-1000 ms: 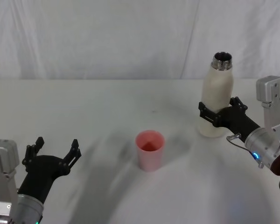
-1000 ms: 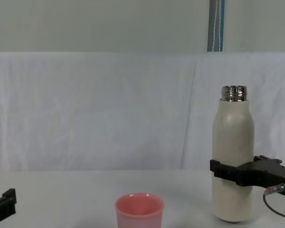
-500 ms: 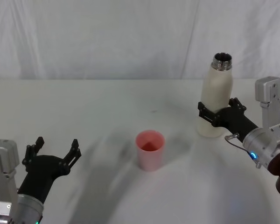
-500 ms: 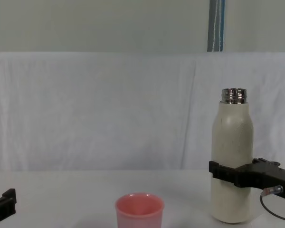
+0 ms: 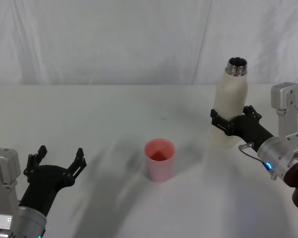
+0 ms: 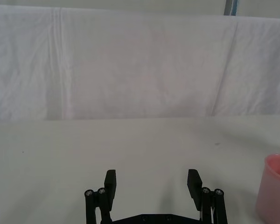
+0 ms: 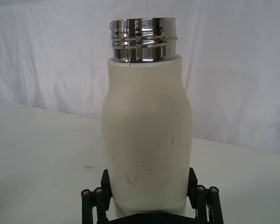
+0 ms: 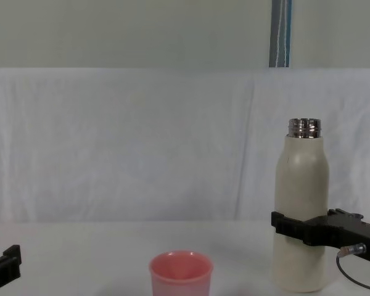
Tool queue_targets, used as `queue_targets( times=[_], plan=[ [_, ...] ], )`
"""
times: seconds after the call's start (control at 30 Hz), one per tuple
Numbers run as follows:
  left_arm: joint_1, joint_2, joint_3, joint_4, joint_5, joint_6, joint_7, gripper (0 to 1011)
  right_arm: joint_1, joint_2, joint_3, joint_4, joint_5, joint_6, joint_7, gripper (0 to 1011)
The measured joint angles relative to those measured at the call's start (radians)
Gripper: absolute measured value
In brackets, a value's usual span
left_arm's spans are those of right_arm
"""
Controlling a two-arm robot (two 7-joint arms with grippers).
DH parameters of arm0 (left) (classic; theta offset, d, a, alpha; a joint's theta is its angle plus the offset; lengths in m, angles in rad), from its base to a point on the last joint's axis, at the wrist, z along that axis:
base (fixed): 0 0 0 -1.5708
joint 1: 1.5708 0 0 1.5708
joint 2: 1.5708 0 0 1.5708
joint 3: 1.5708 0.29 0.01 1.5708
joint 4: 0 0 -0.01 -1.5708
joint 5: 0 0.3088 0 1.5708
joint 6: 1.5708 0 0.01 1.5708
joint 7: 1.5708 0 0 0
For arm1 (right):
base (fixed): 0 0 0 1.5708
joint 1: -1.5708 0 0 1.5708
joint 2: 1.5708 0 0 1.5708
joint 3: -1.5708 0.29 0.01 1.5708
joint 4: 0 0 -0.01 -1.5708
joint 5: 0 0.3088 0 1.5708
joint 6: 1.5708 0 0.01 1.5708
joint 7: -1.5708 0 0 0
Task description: Grasp the thermos with one hand and pour water into the cup lid.
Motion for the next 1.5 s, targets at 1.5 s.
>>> queue_targets(
  times=[1.5],
  plan=[
    [0.0,0.0,0.0,0.0,0.0,0.0,0.0,1001,-0.001,0.001,-0.001,0.0,-0.001,0.006,0.001,1001]
  ],
)
